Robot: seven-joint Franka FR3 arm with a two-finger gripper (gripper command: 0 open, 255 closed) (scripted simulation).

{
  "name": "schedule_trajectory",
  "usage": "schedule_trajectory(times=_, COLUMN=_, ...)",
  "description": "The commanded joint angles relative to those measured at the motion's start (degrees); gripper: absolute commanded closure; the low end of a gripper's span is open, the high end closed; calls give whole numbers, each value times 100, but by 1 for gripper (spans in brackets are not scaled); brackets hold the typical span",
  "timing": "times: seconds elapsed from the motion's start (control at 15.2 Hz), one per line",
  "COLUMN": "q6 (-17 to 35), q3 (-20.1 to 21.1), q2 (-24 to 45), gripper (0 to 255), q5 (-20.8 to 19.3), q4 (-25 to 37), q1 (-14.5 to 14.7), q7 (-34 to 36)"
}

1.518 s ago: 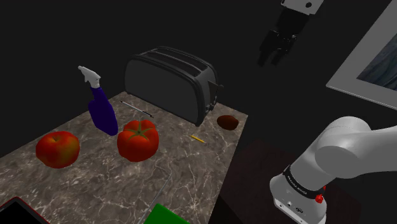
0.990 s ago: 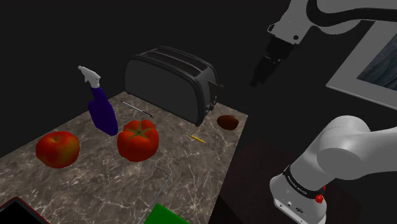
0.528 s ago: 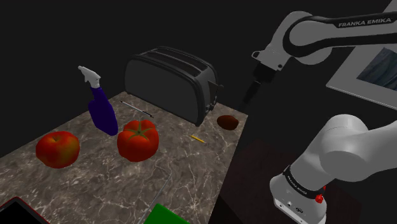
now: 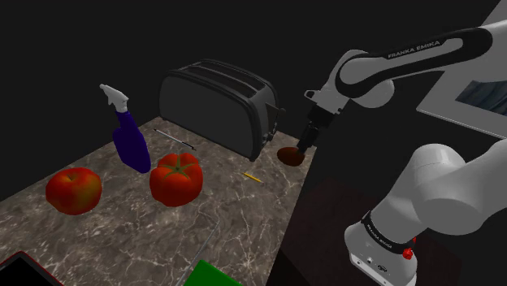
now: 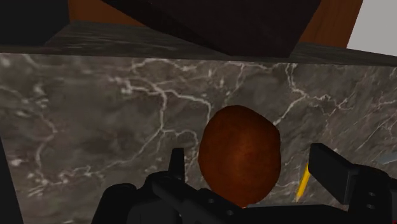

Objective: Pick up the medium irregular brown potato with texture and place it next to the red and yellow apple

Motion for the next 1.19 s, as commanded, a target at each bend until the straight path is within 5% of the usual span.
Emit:
schedule_trajectory(times=0.0, q6=200, q3=-20, q2=111, gripper=0, q5=101, q4=-85, q1=95, q7=-77)
schedule_trajectory(times=0.73, q6=565, q3=-53, q2=346, gripper=0, q5=308, q4=-206, q1=283, q7=-197)
schedule_trajectory(times=0.79, q6=565, q3=-53, q2=346, gripper=255, q5=308, q4=-206, q1=283, q7=-197)
schedule_trajectory(times=1.12, q6=565, q3=-53, q2=346, gripper=255, q5=308, q4=-207, q1=283, q7=-197)
